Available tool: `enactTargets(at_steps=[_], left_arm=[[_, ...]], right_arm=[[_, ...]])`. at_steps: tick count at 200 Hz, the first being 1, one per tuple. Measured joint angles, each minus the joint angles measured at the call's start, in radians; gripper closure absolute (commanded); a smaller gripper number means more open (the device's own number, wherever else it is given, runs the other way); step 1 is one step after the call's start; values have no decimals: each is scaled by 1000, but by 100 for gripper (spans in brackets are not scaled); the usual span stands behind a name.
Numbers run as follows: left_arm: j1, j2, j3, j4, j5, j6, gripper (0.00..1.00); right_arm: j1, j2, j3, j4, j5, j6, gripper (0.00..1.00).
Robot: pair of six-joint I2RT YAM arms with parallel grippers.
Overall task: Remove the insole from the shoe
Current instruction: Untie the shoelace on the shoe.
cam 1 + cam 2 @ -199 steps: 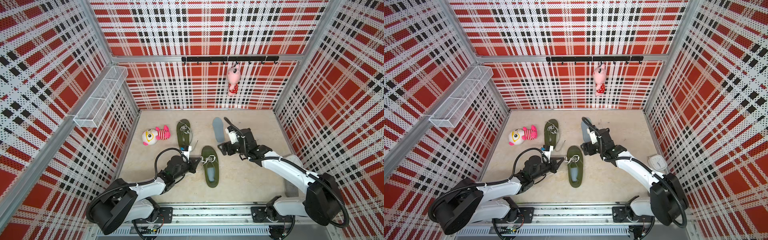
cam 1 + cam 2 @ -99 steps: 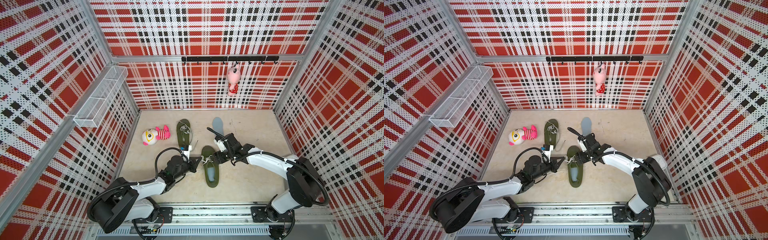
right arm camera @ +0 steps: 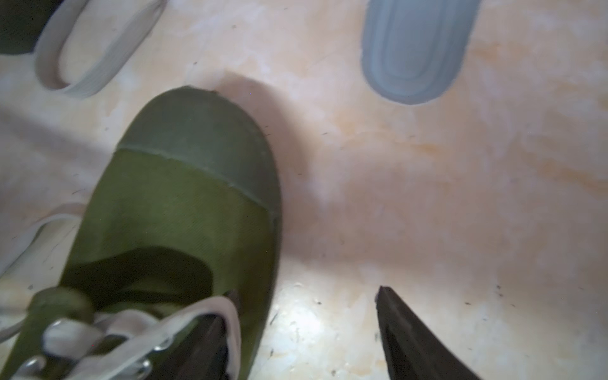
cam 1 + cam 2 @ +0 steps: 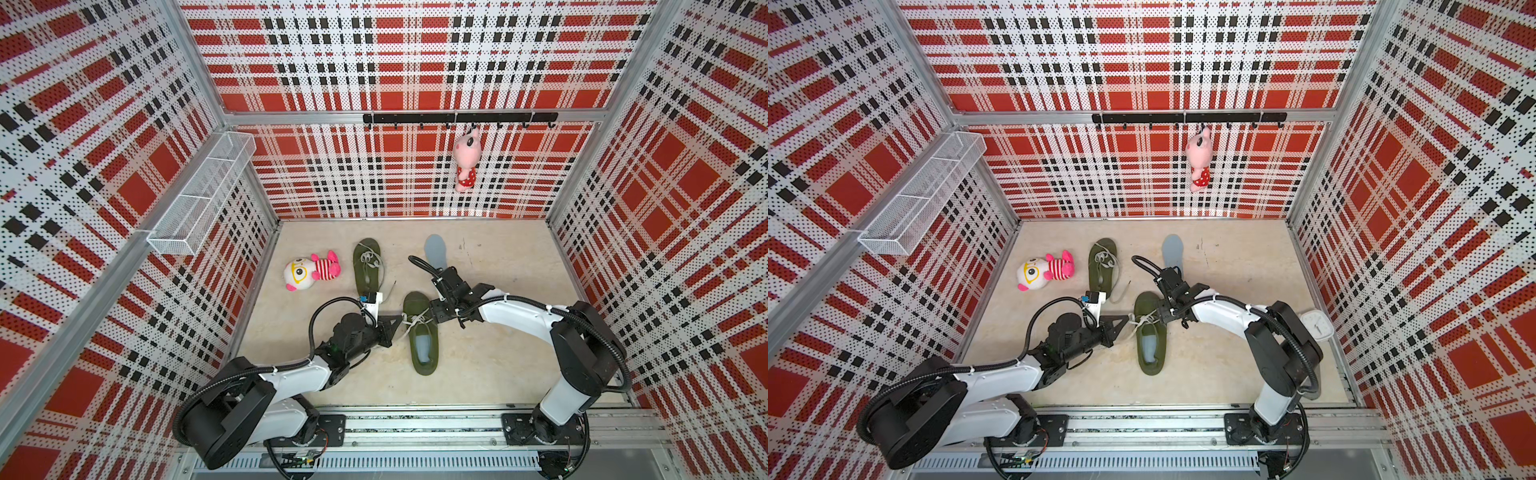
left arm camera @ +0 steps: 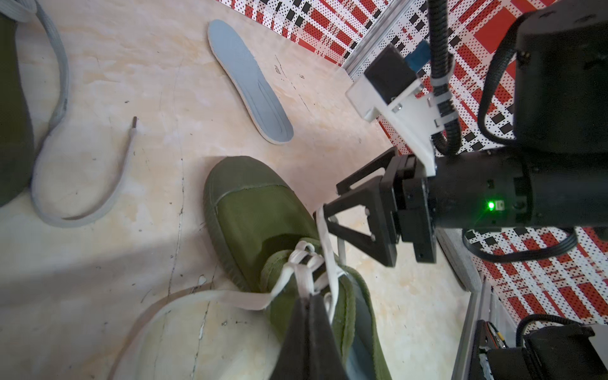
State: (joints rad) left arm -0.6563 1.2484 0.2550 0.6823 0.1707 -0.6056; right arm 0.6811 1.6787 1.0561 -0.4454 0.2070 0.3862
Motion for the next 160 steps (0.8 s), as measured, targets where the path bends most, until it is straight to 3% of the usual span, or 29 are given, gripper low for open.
enactTargets(at_steps=[61, 101, 126, 160], left_arm=[[39, -40, -45, -2, 0, -17, 100], [48, -40, -45, -2, 6, -18, 100], [49, -41, -45, -2, 12, -15, 79], [77, -90, -45, -5, 18, -14, 54]], right_arm=[[-175, -169, -133, -27, 254, 43, 32], [-337, -278, -236, -56, 297, 46, 29], [-368, -340, -255, -60, 258, 32, 25], [-361, -436, -259, -7, 45, 6, 21]])
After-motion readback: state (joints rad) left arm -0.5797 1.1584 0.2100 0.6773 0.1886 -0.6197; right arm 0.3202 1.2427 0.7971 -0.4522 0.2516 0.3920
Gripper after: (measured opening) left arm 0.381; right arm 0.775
